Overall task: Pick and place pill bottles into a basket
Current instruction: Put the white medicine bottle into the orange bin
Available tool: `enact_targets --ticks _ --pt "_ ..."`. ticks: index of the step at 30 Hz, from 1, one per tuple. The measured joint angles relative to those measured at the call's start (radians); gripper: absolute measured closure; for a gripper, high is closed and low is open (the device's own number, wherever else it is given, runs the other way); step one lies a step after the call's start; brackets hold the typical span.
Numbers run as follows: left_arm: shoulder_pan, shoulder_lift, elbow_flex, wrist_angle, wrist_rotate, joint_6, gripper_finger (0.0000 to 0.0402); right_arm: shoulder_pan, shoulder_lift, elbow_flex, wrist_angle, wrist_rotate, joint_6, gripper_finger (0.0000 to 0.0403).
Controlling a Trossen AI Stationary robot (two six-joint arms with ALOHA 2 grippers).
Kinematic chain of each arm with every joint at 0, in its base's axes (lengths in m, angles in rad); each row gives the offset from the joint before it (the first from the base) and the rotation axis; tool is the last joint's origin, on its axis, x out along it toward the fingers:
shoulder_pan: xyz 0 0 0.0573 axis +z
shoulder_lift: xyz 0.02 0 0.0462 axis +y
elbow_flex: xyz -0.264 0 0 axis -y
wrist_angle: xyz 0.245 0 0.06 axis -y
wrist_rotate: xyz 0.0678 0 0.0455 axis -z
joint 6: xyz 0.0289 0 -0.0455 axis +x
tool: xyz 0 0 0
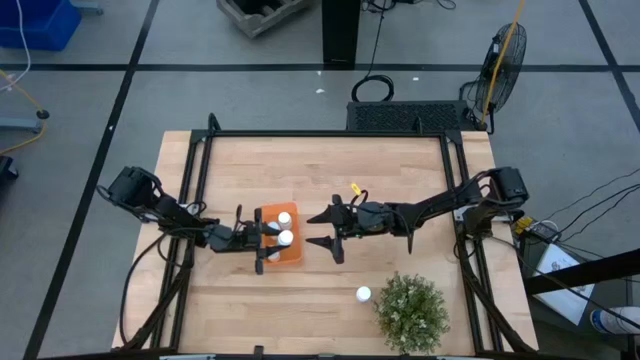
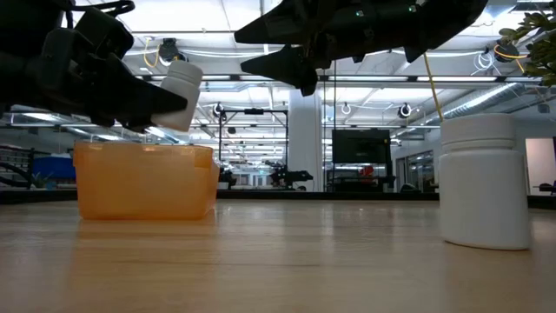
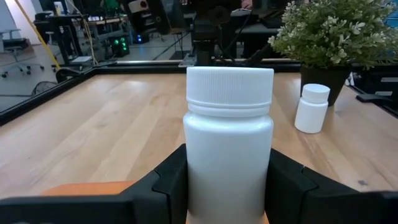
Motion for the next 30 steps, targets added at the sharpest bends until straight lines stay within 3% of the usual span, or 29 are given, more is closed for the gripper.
enact_targets --ticks 13,30 --pt "-0.021 0.000 0.000 0.012 -0.016 0.024 0.0246 -0.007 0.113 0.000 0.192 -0.043 0.027 0.0152" --pt "-0.022 0.000 0.036 0.008 0.019 0.045 0.0246 -0.007 0.125 0.001 0.210 -0.049 0.027 0.0152"
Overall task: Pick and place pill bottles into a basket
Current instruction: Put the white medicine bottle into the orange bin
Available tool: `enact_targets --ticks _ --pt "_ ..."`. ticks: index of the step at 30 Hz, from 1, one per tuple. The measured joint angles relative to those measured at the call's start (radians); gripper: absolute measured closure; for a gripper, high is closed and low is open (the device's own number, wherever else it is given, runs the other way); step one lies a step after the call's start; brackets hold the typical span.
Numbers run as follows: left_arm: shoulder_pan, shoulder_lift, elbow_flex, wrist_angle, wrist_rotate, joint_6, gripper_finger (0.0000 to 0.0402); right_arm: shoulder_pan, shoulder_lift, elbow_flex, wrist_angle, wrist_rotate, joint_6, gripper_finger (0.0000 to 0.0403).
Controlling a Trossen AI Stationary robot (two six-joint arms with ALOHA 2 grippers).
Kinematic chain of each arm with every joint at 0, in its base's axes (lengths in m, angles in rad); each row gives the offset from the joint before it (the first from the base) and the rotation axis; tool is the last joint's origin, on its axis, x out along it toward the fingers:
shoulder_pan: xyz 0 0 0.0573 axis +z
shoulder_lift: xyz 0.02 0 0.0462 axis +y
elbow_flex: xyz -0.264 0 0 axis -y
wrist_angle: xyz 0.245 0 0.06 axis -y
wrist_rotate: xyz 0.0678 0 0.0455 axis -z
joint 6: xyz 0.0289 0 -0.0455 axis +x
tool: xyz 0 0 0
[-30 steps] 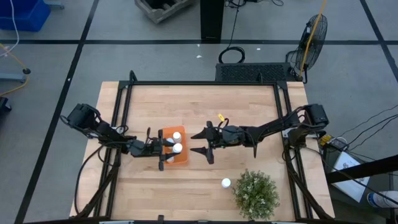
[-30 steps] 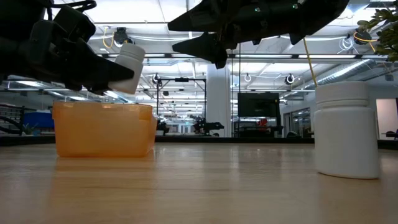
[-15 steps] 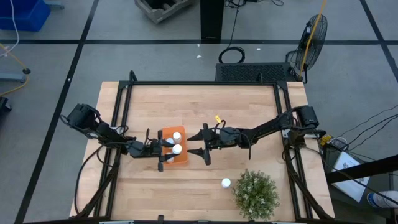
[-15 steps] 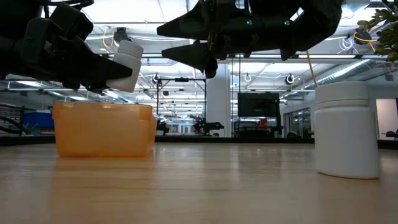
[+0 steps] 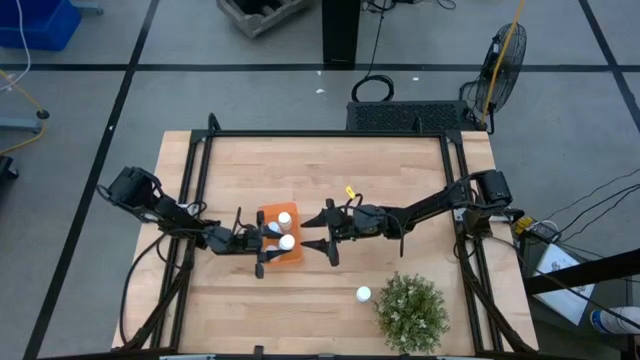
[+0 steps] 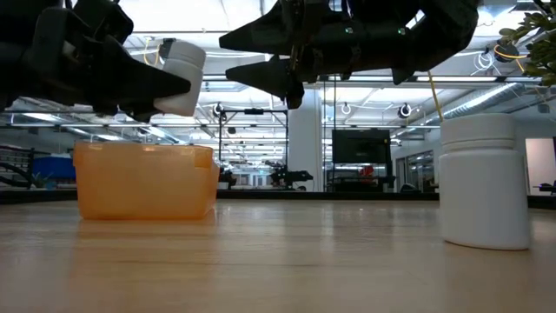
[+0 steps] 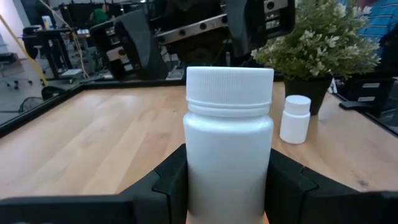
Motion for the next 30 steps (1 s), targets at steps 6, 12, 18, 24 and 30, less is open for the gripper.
enact_targets --ticks 6,12,18,24,30 --pt "0.003 0.000 0.004 0.000 0.000 -0.002 0.0246 0.000 0.000 0.000 0.000 0.000 0.000 0.0152" --pt "0.028 0.000 0.025 -0.014 0.033 -0.001 0.0246 0.000 0.000 0.000 0.000 -0.002 -0.001 0.0152" --pt "0.050 0.000 0.030 -0.018 0.068 0.016 0.0246 0.000 0.000 0.000 -0.001 -0.030 -0.001 0.0152" --pt "0.067 0.000 0.030 -0.017 0.083 0.018 0.0246 0.000 0.000 0.000 -0.001 -0.030 -0.001 0.0152" --pt "0.067 0.001 0.030 -0.070 0.100 -0.023 0.0246 0.000 0.000 0.000 -0.001 -0.028 -0.001 0.0152"
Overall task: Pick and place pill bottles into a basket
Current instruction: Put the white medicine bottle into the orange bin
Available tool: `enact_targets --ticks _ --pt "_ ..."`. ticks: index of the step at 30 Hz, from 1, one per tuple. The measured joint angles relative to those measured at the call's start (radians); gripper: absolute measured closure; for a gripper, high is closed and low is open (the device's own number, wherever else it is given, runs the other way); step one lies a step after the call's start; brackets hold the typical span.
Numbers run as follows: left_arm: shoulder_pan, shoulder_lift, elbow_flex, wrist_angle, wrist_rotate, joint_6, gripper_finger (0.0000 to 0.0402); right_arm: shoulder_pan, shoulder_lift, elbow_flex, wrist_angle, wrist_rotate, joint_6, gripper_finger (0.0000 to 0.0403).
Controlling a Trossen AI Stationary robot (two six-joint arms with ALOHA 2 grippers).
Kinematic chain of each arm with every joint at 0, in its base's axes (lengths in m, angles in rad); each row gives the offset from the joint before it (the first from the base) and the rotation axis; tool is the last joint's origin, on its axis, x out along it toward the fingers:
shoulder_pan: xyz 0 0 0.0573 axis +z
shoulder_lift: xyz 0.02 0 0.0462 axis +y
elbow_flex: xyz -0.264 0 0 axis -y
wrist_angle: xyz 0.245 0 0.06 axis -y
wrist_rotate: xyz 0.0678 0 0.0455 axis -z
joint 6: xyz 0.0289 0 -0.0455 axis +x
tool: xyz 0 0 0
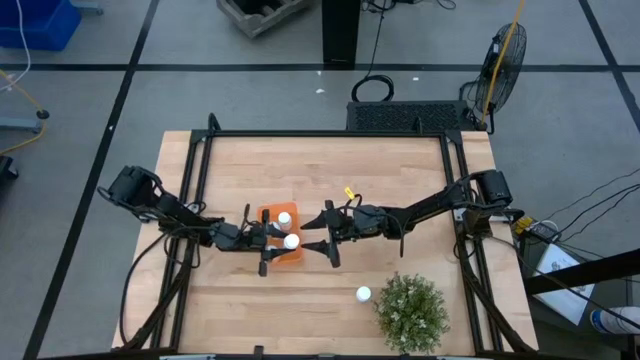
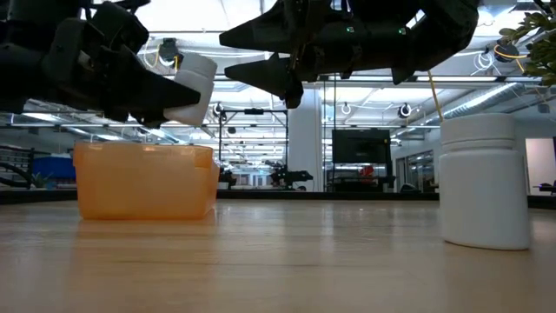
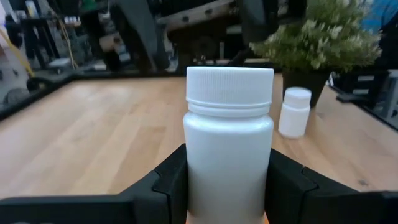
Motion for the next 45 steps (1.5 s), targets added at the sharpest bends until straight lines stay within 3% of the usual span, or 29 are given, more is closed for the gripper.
enact_targets --ticks 12,45 --pt "-0.034 0.000 -0.001 -0.112 -0.021 -0.058 0.0246 0.000 0.000 0.000 -0.002 0.002 0.000 0.0152" --pt "-0.011 0.000 -0.001 -0.066 0.021 -0.056 0.0246 0.002 -0.001 0.000 -0.071 0.017 0.000 0.0152"
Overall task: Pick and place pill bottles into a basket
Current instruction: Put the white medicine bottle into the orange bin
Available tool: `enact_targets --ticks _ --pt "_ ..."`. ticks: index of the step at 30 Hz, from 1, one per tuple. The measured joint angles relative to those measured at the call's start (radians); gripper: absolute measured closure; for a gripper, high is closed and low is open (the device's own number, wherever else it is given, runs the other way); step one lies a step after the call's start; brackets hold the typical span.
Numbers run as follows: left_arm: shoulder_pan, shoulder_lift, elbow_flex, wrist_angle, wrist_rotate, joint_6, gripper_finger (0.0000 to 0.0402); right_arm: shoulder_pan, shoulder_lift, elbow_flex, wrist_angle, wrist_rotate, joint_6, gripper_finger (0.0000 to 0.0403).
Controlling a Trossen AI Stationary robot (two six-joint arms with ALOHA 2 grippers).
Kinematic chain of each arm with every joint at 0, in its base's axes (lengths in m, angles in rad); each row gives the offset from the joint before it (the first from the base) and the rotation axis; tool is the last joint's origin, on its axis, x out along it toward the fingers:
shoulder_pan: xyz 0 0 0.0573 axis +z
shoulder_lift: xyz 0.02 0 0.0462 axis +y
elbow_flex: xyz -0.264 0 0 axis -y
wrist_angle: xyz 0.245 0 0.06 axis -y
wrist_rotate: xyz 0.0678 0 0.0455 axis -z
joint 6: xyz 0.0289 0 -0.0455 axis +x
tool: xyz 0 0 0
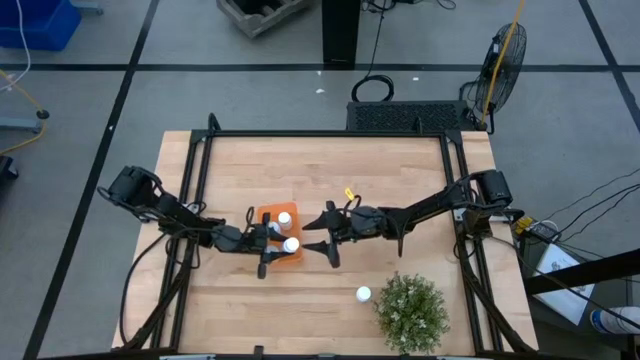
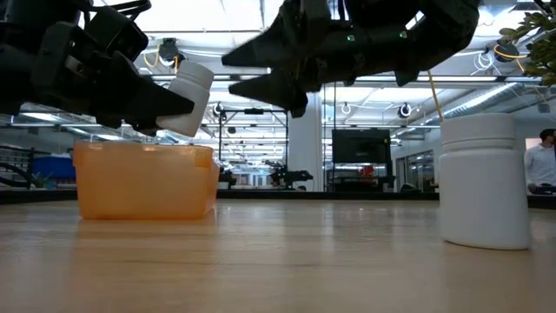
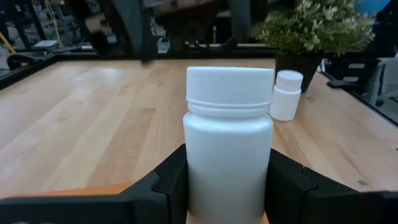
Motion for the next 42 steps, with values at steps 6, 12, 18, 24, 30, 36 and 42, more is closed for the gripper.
enact_targets --ticks 6,12,18,24,30,36,42 --pt "0.000 0.000 0.000 0.006 0.001 0.006 0.0246 0.000 0.025 0.000 -0.016 0.039 0.005 0.0152" --pt "-0.003 0.000 -0.002 -0.003 0.010 0.006 0.0247 0.000 0.093 0.090 -0.081 -0.016 0.014 0.0152" --pt "-0.001 0.000 0.001 -0.002 0.002 0.004 0.0247 0.011 0.154 0.255 -0.258 -0.040 -0.063 0.0152" --pt "0.001 0.000 0.000 -0.031 0.000 -0.009 0.0247 0.013 0.153 0.270 -0.257 -0.041 -0.082 0.0152" --pt "0.000 0.000 0.000 -0.040 0.001 -0.012 0.0247 0.012 0.151 0.271 -0.276 -0.044 -0.079 0.0152" --pt "0.000 0.000 0.000 -0.039 0.001 -0.011 0.0247 0.012 0.151 0.271 -0.299 -0.044 -0.068 0.0189" --pt "-0.001 0.000 0.000 -0.036 0.001 -0.017 0.0254 0.012 0.151 0.271 -0.302 -0.041 -0.080 0.0249"
